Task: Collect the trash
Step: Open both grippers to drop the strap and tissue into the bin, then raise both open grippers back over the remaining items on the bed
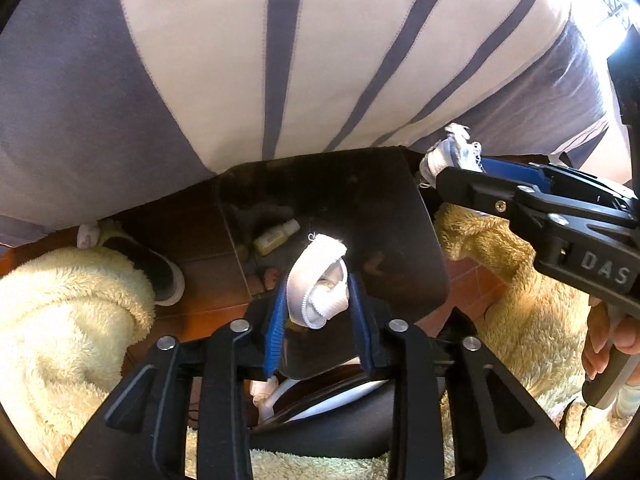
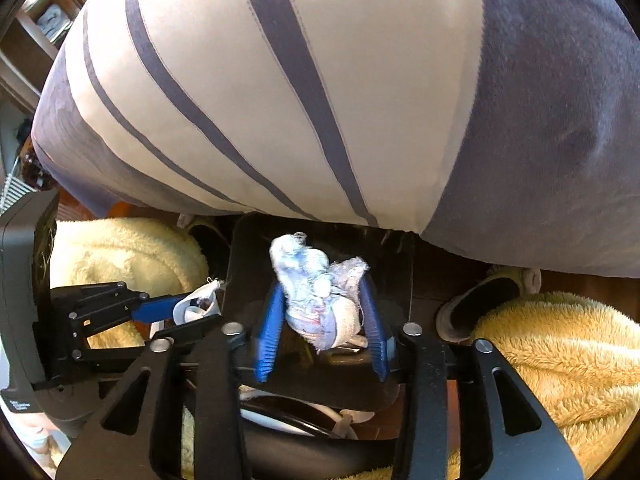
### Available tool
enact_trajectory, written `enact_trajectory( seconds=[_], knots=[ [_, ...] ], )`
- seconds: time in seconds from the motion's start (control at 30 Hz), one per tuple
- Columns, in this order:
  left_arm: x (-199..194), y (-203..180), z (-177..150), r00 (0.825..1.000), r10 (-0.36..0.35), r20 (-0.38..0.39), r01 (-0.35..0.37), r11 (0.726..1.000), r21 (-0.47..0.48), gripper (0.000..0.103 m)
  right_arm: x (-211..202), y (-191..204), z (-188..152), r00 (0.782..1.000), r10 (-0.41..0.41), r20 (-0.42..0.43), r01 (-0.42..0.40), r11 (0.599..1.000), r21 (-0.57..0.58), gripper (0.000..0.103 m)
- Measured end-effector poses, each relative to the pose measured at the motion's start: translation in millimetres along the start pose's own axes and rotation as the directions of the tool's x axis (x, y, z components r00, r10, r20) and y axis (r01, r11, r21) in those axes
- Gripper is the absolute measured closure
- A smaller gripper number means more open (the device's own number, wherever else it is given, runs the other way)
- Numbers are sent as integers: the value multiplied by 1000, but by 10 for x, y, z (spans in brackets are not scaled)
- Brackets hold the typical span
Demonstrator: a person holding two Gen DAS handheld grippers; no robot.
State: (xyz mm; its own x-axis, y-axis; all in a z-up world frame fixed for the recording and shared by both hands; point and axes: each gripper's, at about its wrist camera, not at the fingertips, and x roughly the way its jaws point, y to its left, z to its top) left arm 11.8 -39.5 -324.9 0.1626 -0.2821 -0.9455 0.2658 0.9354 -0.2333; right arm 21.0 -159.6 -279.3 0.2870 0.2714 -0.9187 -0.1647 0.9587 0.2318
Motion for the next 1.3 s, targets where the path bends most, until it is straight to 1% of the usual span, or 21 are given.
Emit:
enact_trajectory(
  seconds=[0.03,0.1,0.13,0.2,0.23,0.3,0.33,0.4,0.43,0.47,0.53,0.6,0.67,0.77,0.9,1.03,1.13,1.17,1.2,1.3],
  knots=[
    [-18,-2,0,1000,7,5,-7,1000,-1,70,-13,3,3,1000,-1,3,1,1000,0,49],
    [-49,12,1,1000,18,15,-18,1000,-2,57,-61,7,11,1000,-2,17,2,1000,1,46],
    [-71,12,3,999,25,22,-24,1000,-4,54,-66,-2,22,1000,-4,23,4,1000,3,44],
    [-125,26,9,998,37,41,-37,999,-8,36,-120,-10,32,999,-9,39,9,1000,7,38],
    [-164,30,10,998,43,54,-43,999,-10,33,-158,-23,36,999,-12,51,12,1000,10,33],
    [-224,43,14,996,51,67,-50,999,-14,24,-244,-44,42,997,-19,76,18,1000,17,27],
    [-267,49,16,995,58,78,-57,998,-17,21,-280,-52,50,996,-24,86,22,1000,20,24],
    [-338,54,20,993,69,95,-67,998,-17,13,-368,-75,63,993,-37,109,34,999,29,18],
    [-379,50,23,992,72,105,-71,997,-14,12,-433,-89,58,991,-49,123,46,998,31,13],
    [-436,43,25,990,76,119,-76,997,-10,9,-494,-96,62,988,-65,139,61,998,32,11],
    [-538,25,39,986,83,145,-83,997,-7,8,-583,-104,56,983,-86,163,81,996,33,7],
    [-672,15,52,981,81,176,-81,997,-6,8,-668,-106,57,979,-89,183,84,996,36,5],
    [-814,6,62,974,78,212,-80,997,0,8,-773,-103,63,973,-96,209,90,995,36,4],
    [-1058,-26,103,957,88,277,-93,996,7,8,-917,-102,88,966,-92,242,87,996,33,4],
    [-1361,8,203,932,93,351,-97,995,-6,8,-1167,-98,174,948,-91,307,85,996,33,4],
    [-1644,136,433,898,134,418,-136,990,-25,8,-1387,-121,379,922,-122,368,117,993,34,4],
    [-1771,198,630,884,153,441,-154,987,-34,8,-1493,-136,593,906,-149,397,146,989,38,4],
    [-1811,221,714,877,163,452,-164,986,-36,8,-1511,-146,676,900,-156,406,154,987,39,4],
    [-1838,237,790,871,168,461,-171,985,-36,8,-1522,-155,739,898,-160,410,158,987,40,4],
    [-1884,271,1038,861,176,478,-181,983,-36,8,-1507,-213,1018,891,-172,420,165,985,53,4]
  ],
)
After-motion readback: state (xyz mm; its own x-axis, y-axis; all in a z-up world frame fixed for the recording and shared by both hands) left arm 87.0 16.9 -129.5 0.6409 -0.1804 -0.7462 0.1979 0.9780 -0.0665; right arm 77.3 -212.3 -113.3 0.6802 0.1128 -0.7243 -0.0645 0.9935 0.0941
